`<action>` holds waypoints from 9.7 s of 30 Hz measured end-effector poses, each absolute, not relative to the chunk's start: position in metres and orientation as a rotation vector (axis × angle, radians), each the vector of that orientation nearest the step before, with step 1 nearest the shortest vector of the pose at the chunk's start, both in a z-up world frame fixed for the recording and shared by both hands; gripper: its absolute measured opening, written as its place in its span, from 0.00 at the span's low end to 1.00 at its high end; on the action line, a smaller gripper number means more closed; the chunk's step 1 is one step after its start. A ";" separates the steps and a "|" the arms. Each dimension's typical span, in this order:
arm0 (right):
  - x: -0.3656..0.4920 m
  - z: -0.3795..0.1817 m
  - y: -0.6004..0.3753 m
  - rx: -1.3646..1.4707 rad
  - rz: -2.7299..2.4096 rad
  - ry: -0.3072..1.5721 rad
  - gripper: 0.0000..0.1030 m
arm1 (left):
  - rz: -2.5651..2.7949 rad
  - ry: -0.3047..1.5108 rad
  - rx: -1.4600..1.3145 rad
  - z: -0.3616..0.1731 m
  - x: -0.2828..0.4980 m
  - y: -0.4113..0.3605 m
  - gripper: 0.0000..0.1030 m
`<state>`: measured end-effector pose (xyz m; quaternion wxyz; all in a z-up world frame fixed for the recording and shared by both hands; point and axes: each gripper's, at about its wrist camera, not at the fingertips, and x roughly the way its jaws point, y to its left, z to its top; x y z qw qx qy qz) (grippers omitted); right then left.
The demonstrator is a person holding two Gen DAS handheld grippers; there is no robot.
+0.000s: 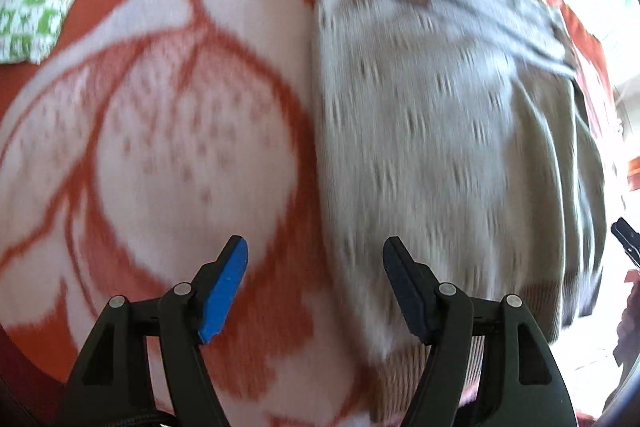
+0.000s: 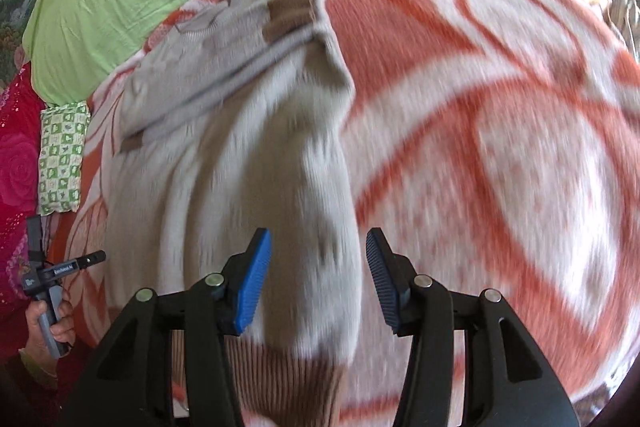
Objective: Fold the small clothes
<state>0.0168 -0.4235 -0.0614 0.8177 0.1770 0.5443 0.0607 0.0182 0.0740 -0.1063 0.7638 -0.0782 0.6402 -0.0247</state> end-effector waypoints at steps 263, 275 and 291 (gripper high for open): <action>0.392 -0.041 -0.100 -0.019 0.915 1.297 0.26 | -0.135 1.068 -0.312 -0.052 0.191 -0.096 0.08; 0.381 0.035 -0.283 0.261 0.758 1.044 0.12 | -0.426 1.024 -0.277 -0.010 0.196 -0.177 0.08; 0.376 -0.036 -0.430 0.364 0.438 1.046 0.12 | -0.597 1.166 -0.106 -0.077 0.235 -0.293 0.08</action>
